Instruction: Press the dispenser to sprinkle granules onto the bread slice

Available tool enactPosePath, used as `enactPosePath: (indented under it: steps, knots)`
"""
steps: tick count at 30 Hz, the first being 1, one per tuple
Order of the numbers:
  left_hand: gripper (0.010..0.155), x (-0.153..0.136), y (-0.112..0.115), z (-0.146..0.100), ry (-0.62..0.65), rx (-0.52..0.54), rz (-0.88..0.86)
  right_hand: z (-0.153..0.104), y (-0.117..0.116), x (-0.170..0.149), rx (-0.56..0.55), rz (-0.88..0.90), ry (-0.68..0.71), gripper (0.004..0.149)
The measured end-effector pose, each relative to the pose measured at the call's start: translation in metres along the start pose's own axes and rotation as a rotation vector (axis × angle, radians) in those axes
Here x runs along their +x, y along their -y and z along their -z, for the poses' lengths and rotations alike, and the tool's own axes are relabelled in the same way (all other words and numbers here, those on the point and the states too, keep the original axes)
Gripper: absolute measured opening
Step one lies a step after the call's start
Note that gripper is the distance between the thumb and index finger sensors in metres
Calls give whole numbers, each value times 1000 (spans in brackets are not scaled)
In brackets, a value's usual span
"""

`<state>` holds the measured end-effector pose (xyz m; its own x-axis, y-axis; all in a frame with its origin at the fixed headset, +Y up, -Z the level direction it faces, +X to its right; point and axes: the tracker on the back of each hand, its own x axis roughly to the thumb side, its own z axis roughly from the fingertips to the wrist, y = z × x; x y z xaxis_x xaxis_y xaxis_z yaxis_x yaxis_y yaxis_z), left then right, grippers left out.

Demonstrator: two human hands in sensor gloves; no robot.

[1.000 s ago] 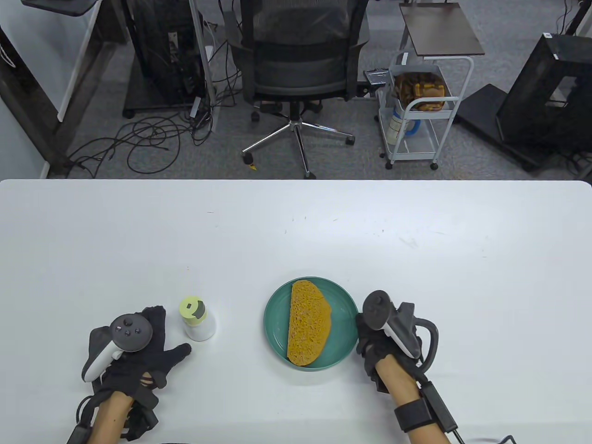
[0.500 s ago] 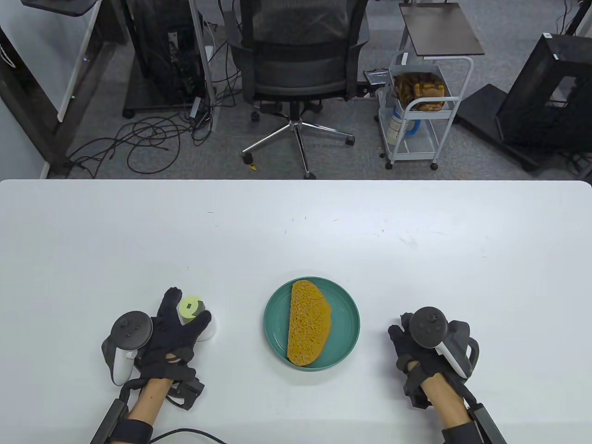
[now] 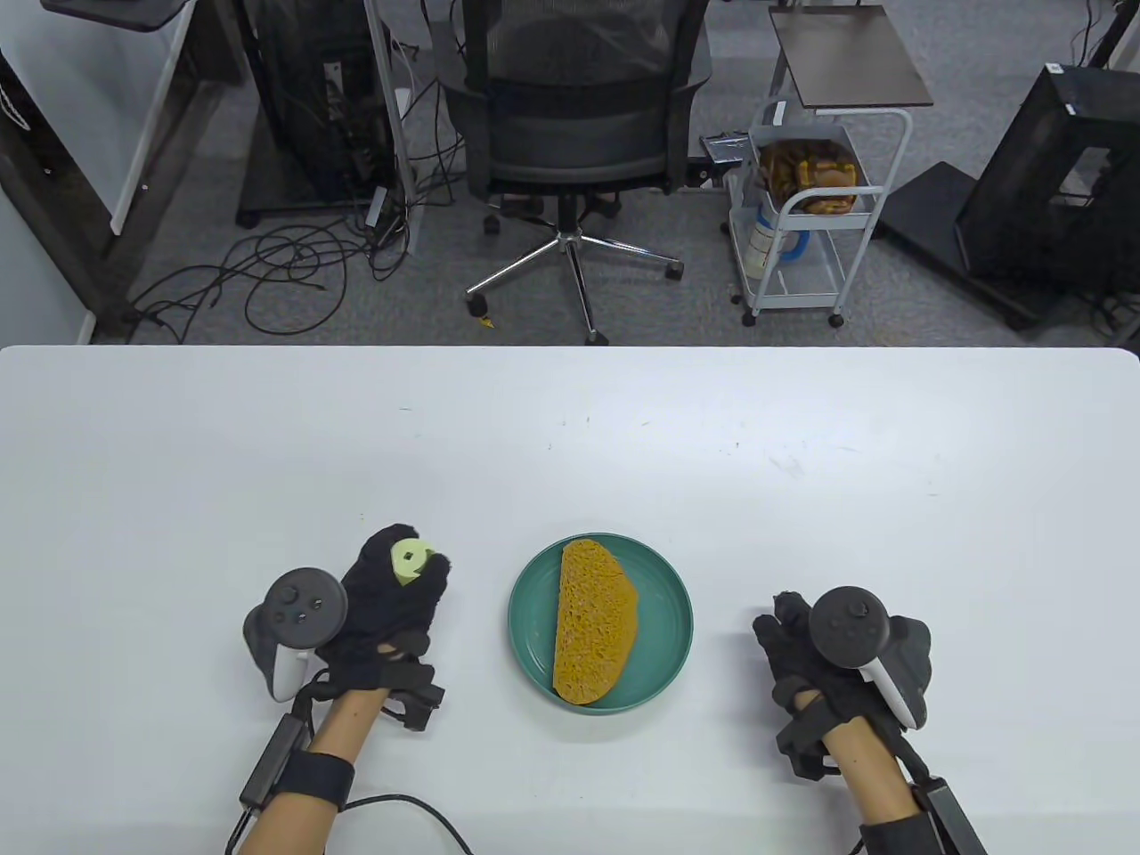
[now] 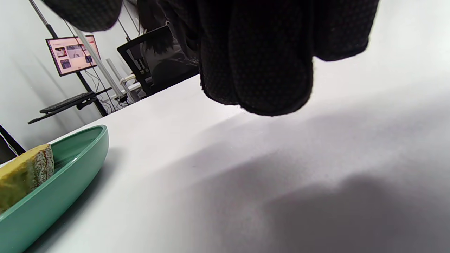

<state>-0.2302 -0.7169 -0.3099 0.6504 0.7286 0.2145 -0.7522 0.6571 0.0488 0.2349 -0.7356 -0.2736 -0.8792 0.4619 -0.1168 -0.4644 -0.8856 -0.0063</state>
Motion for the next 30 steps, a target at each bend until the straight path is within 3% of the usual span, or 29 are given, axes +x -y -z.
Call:
enactPosePath:
  steps: [3, 6, 8, 10, 11, 12, 13, 14, 15, 17, 20, 24, 27, 30]
  knots:
    - [67, 47, 15, 23, 119, -76, 237, -1, 2, -1, -1, 12, 5, 60]
    - [67, 98, 43, 41, 276, -138, 582, -1, 4, -2, -4, 16, 15, 60]
    - [67, 128, 74, 47, 416, -193, 929, -2, 3, -1, 2, 8, 30, 59]
    - [67, 145, 116, 45, 615, -271, 1426, -4, 3, 0, 2, -5, 42, 59]
    - [67, 144, 138, 41, 700, -255, 1716, -5, 4, 1, -4, -6, 50, 60]
    - [66, 142, 153, 37, 793, -125, 1954, -5, 4, 2, -4, -10, 54, 59]
    - [65, 141, 162, 35, 859, -112, 2040, -5, 4, 3, -3, -13, 59, 59]
    - [66, 139, 170, 37, 890, -259, 1978, -5, 4, 4, -5, -14, 64, 59]
    - [66, 139, 174, 38, 859, -307, 1950, -5, 5, 4, -5, -16, 66, 59]
    - [66, 140, 172, 37, 827, -274, 1905, -5, 5, 3, -8, -17, 69, 60]
    - [66, 139, 144, 45, 615, -254, 1569, -5, 7, 2, -12, -3, 70, 59]
    - [66, 96, 71, 50, 181, -157, 690, -5, 11, 1, -18, 40, 70, 59]
    - [66, 53, 44, 41, -49, -108, 234, -5, 12, 0, -20, 54, 69, 59]
    - [66, 15, 30, 28, -210, -82, -189, -5, 11, 0, -10, 64, 63, 59]
